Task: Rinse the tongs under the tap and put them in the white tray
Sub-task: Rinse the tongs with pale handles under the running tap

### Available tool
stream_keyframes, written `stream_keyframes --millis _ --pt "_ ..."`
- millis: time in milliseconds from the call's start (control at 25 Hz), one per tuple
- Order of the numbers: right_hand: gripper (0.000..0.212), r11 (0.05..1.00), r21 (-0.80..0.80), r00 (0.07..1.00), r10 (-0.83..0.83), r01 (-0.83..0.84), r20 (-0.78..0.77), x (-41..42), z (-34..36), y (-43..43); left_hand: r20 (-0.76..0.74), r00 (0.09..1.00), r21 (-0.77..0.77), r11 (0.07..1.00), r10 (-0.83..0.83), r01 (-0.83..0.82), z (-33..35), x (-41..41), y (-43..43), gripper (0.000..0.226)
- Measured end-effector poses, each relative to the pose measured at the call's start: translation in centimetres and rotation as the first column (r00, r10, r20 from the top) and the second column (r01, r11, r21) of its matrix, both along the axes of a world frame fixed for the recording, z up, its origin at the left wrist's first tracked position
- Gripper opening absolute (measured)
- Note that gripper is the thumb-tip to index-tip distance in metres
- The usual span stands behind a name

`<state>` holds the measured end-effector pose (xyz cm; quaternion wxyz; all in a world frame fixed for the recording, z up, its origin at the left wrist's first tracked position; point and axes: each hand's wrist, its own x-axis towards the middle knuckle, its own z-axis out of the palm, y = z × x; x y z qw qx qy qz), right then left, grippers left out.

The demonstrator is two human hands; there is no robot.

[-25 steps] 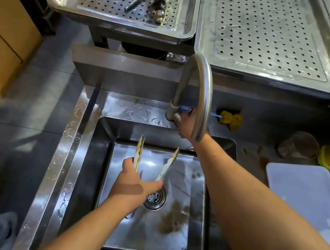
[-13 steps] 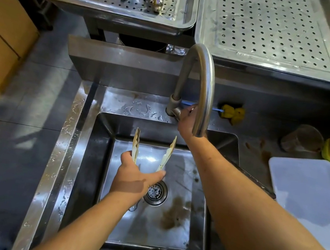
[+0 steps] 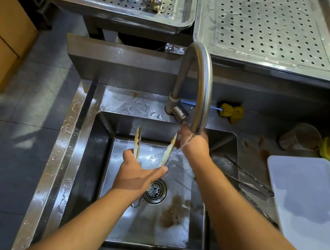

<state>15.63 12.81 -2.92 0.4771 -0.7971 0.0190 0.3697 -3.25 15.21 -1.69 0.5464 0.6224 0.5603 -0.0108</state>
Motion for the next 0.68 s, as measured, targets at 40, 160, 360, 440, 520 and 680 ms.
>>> stream_keyframes --millis 40,160,360,440,520,680 --pt "0.025 0.999 0.024 0.999 0.036 -0.035 -0.037 -1.2 0.2 -1.4 0.001 1.0 -0.012 1.0 -0.005 0.005 -0.1 0.2 0.0 0.093" --pt "0.026 0.971 0.236 0.957 0.089 -0.022 -0.276 -4.9 0.4 -5.8 0.019 1.0 -0.132 0.991 0.011 -0.009 -0.3 0.6 -0.1 0.092" --pt "0.017 0.874 0.466 0.847 0.14 0.139 -0.513 -6.2 2.5 -7.9 0.206 0.972 -0.53 0.848 0.11 0.016 -0.2 0.9 -0.6 0.085" --pt "0.016 0.906 0.392 0.849 0.075 0.161 -0.523 -5.7 2.8 -7.1 0.242 0.962 -0.593 0.804 0.125 0.044 0.0 0.9 -0.8 0.062" --pt "0.026 0.925 0.323 0.843 0.008 0.198 -0.537 -5.4 3.2 -6.1 0.241 0.959 -0.611 0.791 0.147 0.032 0.0 1.1 -0.9 0.051" --pt "0.02 0.92 0.389 0.859 0.154 0.057 -0.489 -5.9 3.3 -5.8 0.254 0.95 -0.606 0.795 0.182 0.01 -0.5 1.1 -0.9 0.058"
